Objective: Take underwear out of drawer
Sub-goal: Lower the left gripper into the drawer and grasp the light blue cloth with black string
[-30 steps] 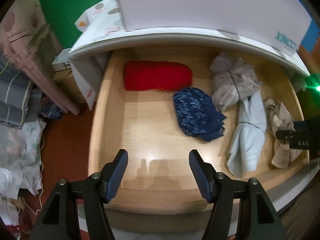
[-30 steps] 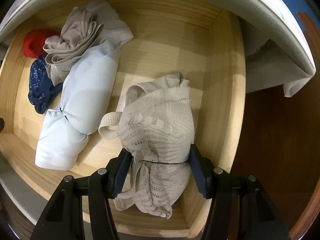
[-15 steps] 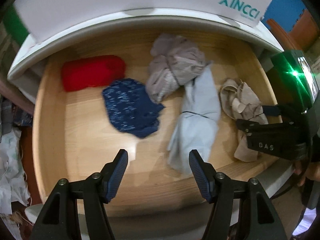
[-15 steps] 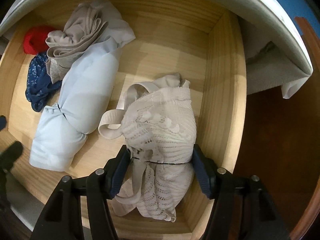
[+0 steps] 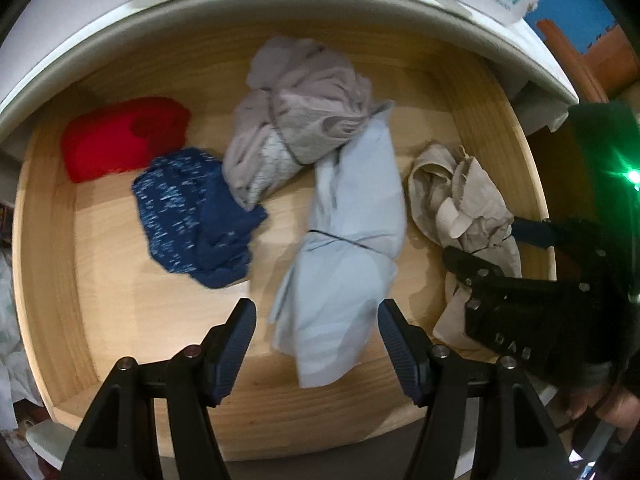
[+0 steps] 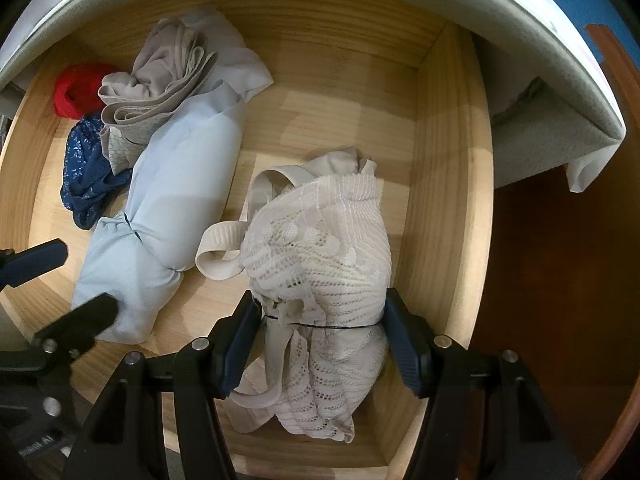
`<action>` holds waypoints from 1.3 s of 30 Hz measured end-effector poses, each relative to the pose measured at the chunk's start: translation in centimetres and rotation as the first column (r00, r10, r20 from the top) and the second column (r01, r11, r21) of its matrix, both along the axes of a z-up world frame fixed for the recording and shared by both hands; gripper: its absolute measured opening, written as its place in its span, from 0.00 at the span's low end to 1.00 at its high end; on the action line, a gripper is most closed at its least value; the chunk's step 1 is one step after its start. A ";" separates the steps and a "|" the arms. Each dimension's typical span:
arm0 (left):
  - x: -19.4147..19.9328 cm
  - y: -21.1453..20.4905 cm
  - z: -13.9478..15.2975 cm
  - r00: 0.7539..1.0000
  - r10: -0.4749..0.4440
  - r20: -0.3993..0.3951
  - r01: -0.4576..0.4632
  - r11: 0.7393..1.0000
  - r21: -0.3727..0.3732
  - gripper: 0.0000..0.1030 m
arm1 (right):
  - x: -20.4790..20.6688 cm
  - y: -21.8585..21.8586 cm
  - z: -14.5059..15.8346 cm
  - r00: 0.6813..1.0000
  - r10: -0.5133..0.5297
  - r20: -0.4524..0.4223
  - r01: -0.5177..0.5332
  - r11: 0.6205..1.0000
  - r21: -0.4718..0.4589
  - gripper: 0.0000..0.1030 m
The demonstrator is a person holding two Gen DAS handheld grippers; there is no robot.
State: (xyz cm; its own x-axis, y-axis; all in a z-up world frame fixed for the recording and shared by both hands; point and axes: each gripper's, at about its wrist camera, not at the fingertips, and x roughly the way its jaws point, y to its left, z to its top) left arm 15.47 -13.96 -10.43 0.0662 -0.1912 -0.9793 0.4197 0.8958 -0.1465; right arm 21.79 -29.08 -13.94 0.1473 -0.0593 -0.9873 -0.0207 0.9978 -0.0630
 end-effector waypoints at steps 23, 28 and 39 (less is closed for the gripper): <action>3.6 -0.4 -3.0 0.977 0.127 -0.171 -0.122 0.992 0.038 0.63 | 0.3 -0.5 0.7 1.000 -0.001 0.002 0.001 1.000 0.013 0.57; 3.3 1.2 -3.4 0.968 0.156 -0.197 -0.152 0.988 0.036 0.63 | 0.3 -0.4 0.6 1.000 -0.003 0.004 0.003 1.000 0.014 0.57; 3.2 -0.8 -3.0 0.982 0.088 -0.165 -0.087 0.996 0.014 0.47 | 0.3 -0.5 0.7 1.000 0.001 0.004 -0.001 1.000 0.013 0.58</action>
